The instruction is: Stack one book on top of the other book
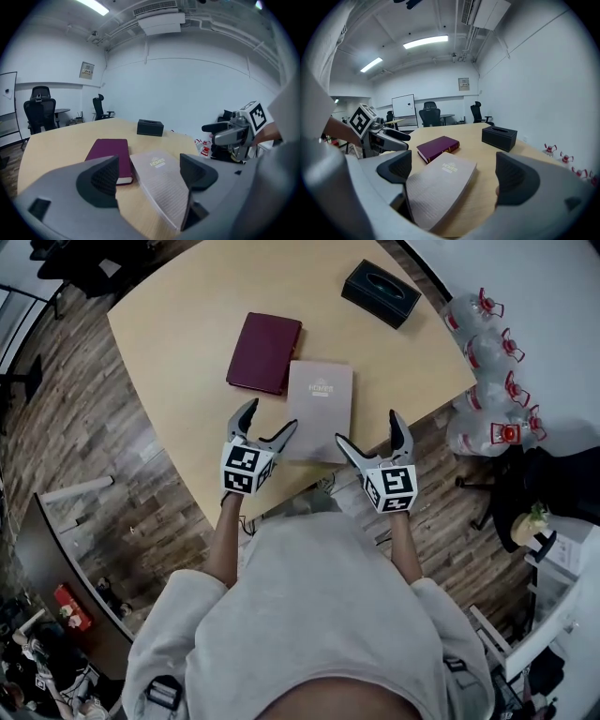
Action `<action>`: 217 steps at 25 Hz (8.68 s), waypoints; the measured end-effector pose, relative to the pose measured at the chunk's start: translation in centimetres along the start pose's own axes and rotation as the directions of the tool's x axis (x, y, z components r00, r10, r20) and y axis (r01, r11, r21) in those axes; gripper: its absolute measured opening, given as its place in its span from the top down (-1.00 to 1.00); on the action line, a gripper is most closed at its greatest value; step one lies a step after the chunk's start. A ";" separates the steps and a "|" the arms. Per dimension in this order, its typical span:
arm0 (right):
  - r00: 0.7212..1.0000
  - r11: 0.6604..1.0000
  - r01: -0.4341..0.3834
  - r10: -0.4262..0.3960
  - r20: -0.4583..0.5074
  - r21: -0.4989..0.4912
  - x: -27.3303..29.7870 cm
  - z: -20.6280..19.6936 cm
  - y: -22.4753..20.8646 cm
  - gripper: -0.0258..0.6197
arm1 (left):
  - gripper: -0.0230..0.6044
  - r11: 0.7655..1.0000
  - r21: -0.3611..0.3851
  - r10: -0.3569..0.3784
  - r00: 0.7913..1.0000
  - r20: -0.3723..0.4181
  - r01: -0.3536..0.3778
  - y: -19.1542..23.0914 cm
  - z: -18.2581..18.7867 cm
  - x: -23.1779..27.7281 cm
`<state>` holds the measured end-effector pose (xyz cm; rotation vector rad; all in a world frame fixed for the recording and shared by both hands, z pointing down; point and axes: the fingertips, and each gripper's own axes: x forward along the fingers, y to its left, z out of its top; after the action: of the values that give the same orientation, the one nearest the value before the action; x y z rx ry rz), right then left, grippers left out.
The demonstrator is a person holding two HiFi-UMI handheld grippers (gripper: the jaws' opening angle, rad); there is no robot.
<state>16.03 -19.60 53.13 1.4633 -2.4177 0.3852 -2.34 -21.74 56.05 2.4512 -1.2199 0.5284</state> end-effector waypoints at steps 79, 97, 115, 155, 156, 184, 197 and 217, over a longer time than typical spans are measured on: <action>0.913 0.973 -0.061 0.145 -0.382 0.224 7.1 -15.5 4.2 -0.65 | -0.33 0.967 -0.241 -0.152 0.949 -0.277 0.085 -3.2 -10.5 9.5; 0.956 0.995 -0.057 0.079 -0.281 0.086 4.9 -12.6 3.9 -0.55 | -0.21 0.987 -0.152 -0.086 0.979 -0.183 0.058 -4.5 -7.2 6.9; 0.992 0.992 -0.095 0.088 -0.089 -0.083 5.1 -3.0 5.8 -0.52 | -0.21 0.994 -0.110 0.026 1.000 -0.002 -0.026 -2.2 0.6 2.3; 0.979 0.966 -0.200 0.205 0.017 -0.166 18.0 7.6 9.3 -0.44 | -0.19 0.962 -0.194 0.221 0.967 0.129 -0.194 12.2 9.1 1.6; 0.978 0.965 -0.202 0.207 0.014 -0.166 18.4 7.6 9.3 -0.44 | -0.19 0.960 -0.197 0.224 0.966 0.128 -0.197 12.5 9.1 1.7; 0.957 0.966 -0.252 0.239 -0.167 -0.061 22.6 1.0 8.1 -0.33 | -0.18 0.941 -0.258 0.211 0.976 -0.062 -0.220 14.8 2.9 6.4; 0.933 0.959 -0.283 0.272 -0.235 -0.015 24.1 -0.5 7.7 -0.34 | -0.18 0.936 -0.279 0.190 0.976 -0.111 -0.214 15.7 1.2 8.2; 0.928 0.963 -0.268 0.264 -0.262 0.021 25.7 -1.2 7.0 -0.32 | -0.25 0.933 -0.296 0.163 0.974 -0.161 -0.205 17.2 -0.6 9.9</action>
<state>-1.48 -36.91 63.41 1.0028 -2.3944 0.5796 -10.85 -38.01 63.73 2.0203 -1.3696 0.4987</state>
